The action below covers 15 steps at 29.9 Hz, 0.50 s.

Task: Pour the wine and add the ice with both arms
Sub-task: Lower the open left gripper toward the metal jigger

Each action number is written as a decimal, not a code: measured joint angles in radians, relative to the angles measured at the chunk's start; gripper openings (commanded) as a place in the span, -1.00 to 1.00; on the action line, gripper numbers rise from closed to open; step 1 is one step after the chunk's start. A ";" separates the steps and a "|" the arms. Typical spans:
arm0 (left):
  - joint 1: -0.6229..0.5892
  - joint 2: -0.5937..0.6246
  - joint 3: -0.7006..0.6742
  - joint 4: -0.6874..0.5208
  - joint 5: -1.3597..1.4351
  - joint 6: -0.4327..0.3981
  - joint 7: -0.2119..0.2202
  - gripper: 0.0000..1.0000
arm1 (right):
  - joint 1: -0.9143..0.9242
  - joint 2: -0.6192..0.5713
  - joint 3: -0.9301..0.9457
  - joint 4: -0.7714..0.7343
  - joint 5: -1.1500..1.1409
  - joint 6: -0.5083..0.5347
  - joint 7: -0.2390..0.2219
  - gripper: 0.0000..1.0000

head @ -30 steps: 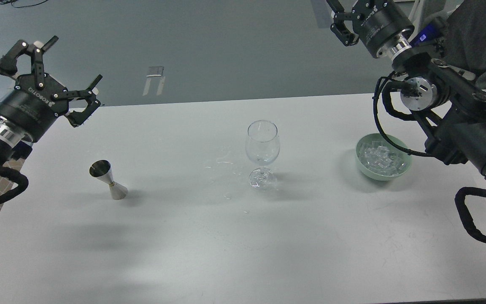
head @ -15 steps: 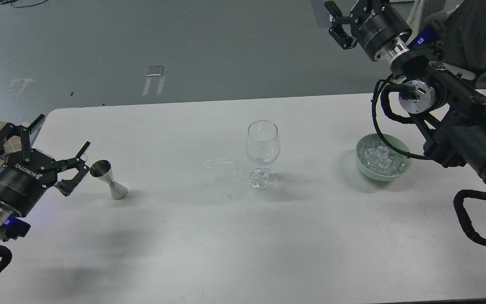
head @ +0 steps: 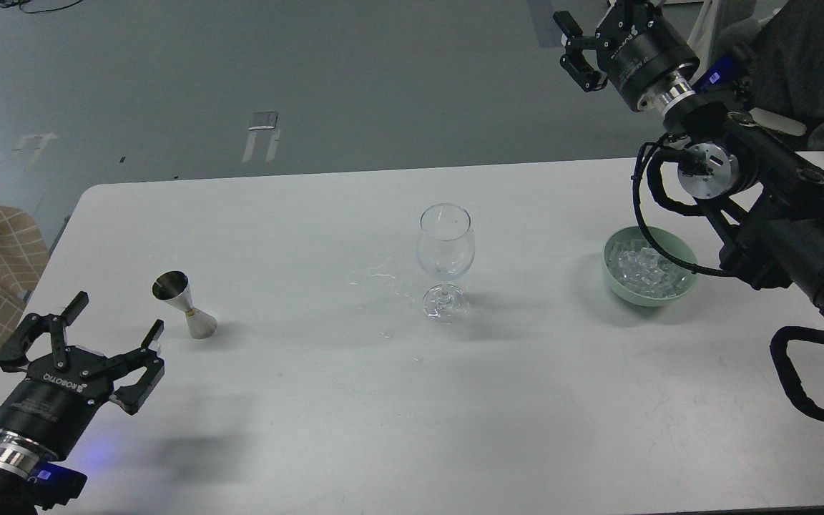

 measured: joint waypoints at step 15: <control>-0.103 -0.131 0.009 0.018 0.089 0.268 0.004 0.93 | -0.016 -0.001 0.000 0.000 0.000 -0.002 0.000 1.00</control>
